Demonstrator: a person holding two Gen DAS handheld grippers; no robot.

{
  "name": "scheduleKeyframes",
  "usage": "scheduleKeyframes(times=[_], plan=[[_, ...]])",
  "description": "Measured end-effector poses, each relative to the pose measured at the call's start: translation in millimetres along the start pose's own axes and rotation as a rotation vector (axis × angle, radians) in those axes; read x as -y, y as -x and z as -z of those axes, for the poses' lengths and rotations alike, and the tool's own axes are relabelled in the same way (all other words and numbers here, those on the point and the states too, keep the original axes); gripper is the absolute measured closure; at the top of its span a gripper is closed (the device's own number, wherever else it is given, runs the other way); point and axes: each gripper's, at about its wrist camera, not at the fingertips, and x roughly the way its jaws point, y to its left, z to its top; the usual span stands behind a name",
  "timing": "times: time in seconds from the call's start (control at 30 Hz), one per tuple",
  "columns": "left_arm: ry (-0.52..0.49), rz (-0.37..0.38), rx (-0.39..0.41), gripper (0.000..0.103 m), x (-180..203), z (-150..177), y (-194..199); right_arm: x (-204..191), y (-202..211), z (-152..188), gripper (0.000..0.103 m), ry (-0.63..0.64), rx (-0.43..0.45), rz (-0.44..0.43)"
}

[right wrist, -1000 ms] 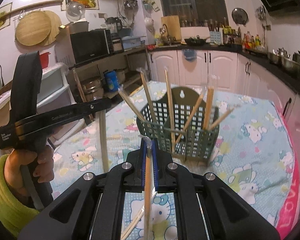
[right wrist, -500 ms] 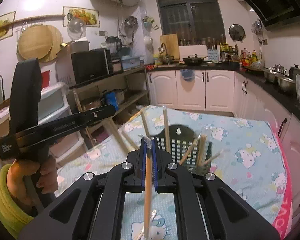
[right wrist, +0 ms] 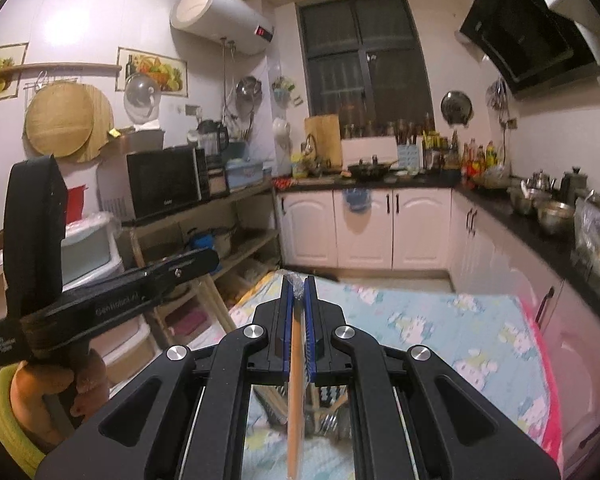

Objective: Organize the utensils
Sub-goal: 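Lift both held chopsticks and carry them above the green caddy, then lower both held chopsticks into the caddy slots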

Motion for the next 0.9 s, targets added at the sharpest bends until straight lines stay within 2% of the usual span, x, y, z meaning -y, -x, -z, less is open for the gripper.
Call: scheduleKeyframes(times=[0.23,0.5,0.7,0.9], plan=[[-0.004,-0.006,0.04,0.102,1,-17,-8,6,-3,-25,0.097,0.03,0.089,0.028],[-0.006,-0.036,0.085,0.102,-6,-34,-15,18,-15,-35,0.097,0.027,0.144,0.04],[0.004,-0.05,0.098,0.102,-13,-30,-27,25,-34,-29,0.097,0.008,0.179,0.041],[0.018,-0.062,0.08,0.102,-22,-16,-45,27,-55,-10,0.097,0.008,0.172,0.058]])
